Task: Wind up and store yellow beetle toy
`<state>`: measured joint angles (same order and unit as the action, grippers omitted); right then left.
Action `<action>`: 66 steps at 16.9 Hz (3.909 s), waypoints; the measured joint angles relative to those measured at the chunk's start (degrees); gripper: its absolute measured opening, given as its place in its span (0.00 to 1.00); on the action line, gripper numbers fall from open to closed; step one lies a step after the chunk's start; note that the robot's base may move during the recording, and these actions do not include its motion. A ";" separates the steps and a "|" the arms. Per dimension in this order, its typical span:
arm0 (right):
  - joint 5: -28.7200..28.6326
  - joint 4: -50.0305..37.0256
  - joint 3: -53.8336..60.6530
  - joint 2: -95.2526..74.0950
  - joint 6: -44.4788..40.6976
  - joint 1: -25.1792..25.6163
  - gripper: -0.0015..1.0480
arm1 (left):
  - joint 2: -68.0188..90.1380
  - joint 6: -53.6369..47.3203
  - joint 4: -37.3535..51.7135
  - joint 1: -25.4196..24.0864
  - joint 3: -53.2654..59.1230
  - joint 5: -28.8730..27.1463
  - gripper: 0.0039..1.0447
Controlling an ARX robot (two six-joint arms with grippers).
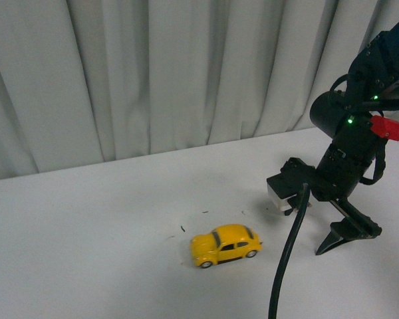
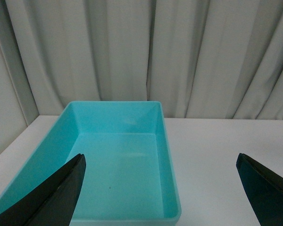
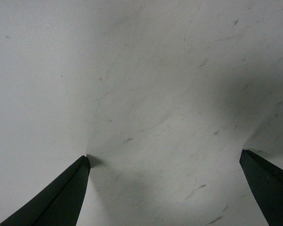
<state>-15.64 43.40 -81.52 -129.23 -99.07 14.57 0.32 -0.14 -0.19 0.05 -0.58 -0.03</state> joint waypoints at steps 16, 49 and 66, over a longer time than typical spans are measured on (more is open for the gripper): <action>-0.26 -0.85 0.52 0.00 0.02 0.00 0.94 | 0.00 0.00 0.00 0.00 0.00 0.00 0.94; 15.19 -99.32 70.71 61.68 98.14 -14.93 0.02 | 0.02 0.00 0.00 0.00 0.00 0.00 0.94; 15.65 -66.25 80.89 106.29 98.20 -14.56 0.02 | 0.00 0.00 -0.02 0.00 0.00 0.00 0.94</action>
<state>0.01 -22.85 -0.62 -22.94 -0.86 0.01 0.32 -0.14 -0.21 0.05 -0.58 -0.03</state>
